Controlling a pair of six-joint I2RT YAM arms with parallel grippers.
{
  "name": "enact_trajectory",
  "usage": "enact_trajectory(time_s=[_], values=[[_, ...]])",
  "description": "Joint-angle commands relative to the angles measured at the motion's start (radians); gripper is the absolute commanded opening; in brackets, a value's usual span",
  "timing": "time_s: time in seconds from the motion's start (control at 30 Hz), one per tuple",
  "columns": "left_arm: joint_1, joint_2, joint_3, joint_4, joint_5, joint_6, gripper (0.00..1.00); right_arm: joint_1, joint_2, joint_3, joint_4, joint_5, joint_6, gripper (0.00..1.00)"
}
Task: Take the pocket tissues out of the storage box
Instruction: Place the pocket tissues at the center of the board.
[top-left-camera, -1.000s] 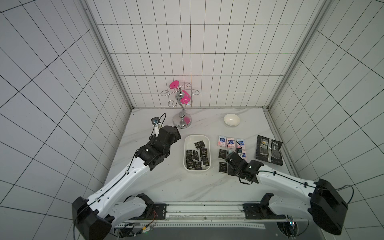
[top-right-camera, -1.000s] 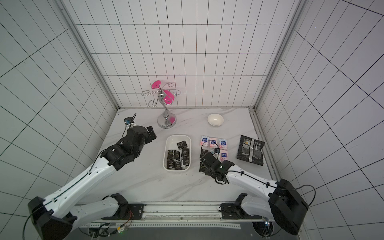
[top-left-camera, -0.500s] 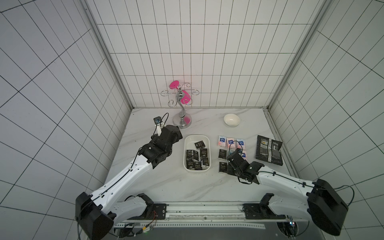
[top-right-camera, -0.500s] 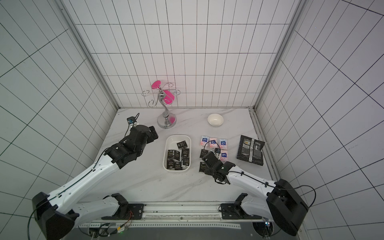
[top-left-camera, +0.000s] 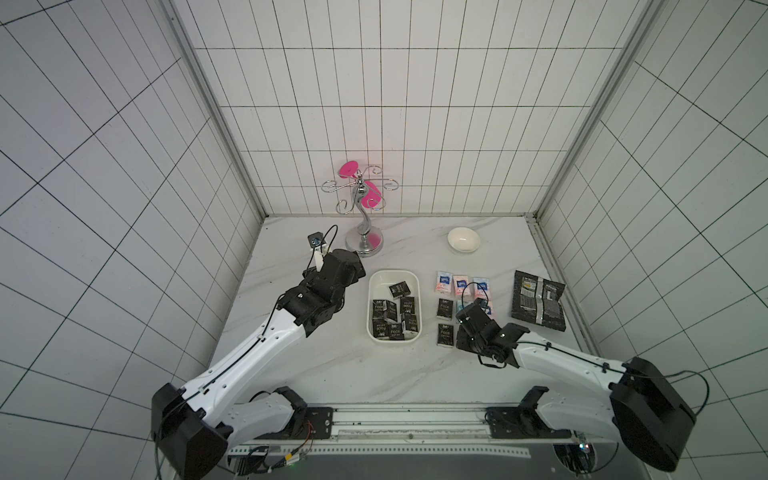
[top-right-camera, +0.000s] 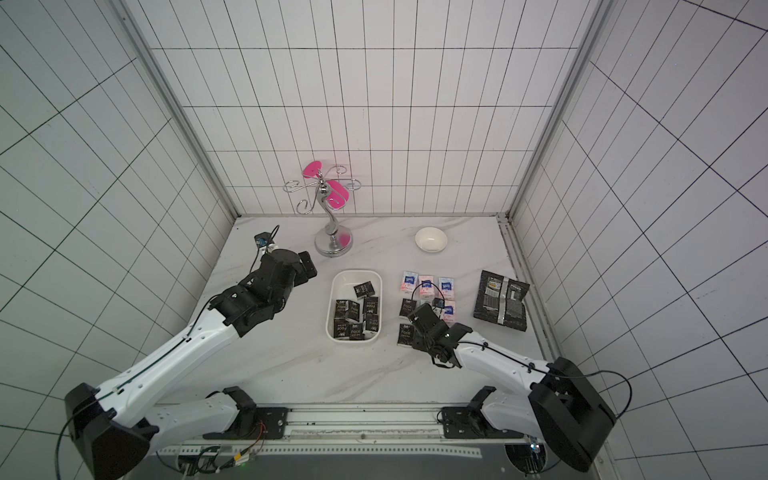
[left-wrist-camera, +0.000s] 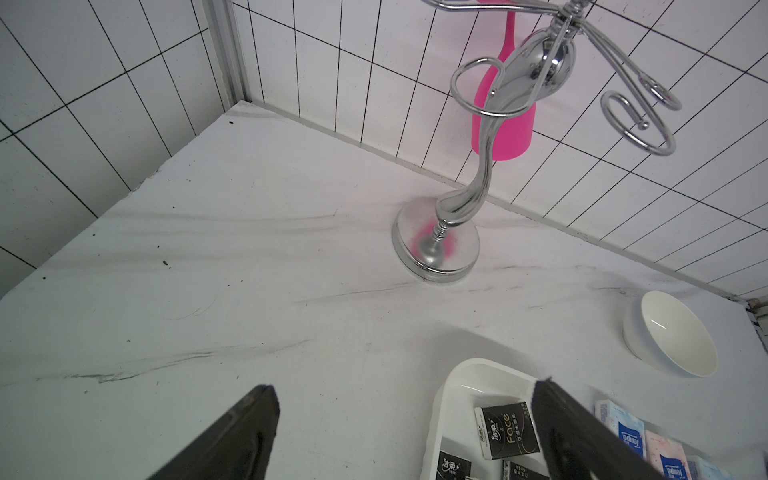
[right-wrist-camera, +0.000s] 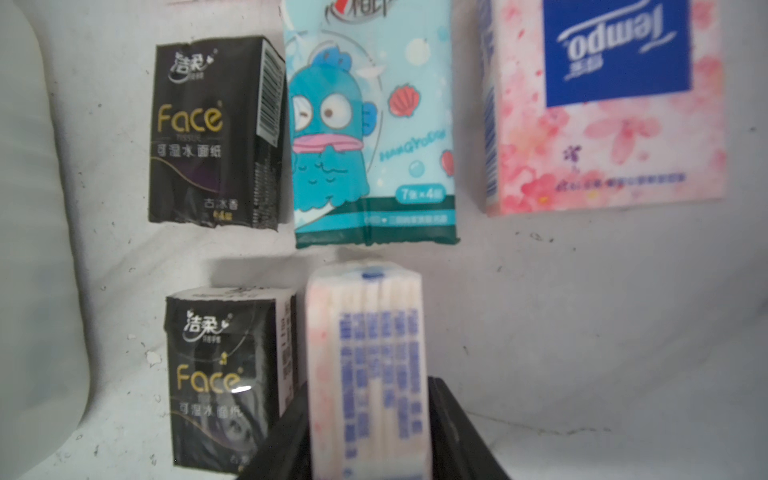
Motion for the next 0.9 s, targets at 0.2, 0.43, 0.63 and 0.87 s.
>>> enact_trajectory(time_s=[0.2,0.43,0.63,0.87], values=[[-0.005,-0.002,0.021,0.030,-0.009,0.005,0.98,-0.017,-0.042,-0.011,-0.098,0.032,-0.004,0.52],[-0.011,0.001,0.018,0.039,-0.007,0.000,0.98,-0.017,-0.140,0.005,-0.156,0.068,-0.051,0.47],[-0.014,0.001,0.006,0.041,-0.006,-0.007,0.98,-0.020,-0.125,-0.006,-0.139,0.061,-0.072,0.41],[-0.018,-0.014,0.000,0.041,-0.019,-0.002,0.98,-0.020,-0.123,0.001,-0.139,0.078,-0.076,0.32]])
